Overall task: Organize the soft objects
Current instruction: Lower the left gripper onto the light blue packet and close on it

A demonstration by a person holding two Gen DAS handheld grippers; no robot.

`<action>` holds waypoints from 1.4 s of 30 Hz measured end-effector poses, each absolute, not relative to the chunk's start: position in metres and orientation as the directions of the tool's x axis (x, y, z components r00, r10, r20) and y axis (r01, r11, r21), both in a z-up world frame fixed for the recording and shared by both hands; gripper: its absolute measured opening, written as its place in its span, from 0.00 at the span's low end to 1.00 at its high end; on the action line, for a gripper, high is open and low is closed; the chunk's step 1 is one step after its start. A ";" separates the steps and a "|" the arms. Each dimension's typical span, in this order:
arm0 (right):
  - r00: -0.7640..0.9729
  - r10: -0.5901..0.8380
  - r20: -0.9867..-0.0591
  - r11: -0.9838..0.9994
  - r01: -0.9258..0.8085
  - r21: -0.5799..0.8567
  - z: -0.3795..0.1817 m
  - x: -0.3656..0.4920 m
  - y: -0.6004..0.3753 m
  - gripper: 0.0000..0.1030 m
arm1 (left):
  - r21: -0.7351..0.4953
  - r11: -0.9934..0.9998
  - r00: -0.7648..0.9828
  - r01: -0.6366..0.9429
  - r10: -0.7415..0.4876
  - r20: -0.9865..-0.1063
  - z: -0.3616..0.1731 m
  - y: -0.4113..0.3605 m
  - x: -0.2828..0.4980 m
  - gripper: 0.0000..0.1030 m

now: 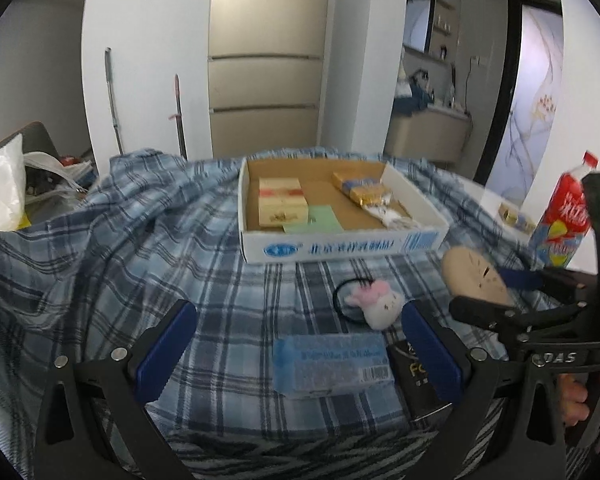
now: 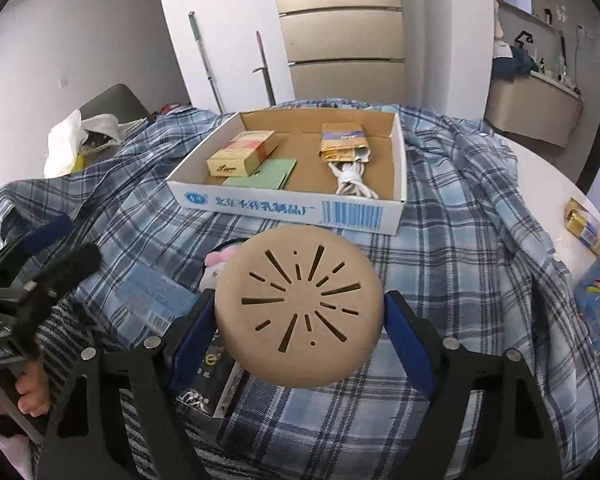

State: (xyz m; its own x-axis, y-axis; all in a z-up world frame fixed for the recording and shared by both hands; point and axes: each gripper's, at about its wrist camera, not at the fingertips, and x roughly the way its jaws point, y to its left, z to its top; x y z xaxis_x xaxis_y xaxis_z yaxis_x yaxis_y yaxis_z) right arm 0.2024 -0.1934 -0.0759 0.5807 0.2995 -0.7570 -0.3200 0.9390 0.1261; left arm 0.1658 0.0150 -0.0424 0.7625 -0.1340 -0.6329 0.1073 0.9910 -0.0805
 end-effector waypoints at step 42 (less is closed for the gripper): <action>0.554 0.327 -0.765 0.931 -0.330 0.159 -0.077 0.200 -0.193 0.78 | -0.143 0.967 0.499 0.212 -0.233 -0.835 -0.088 -0.004 0.199 0.76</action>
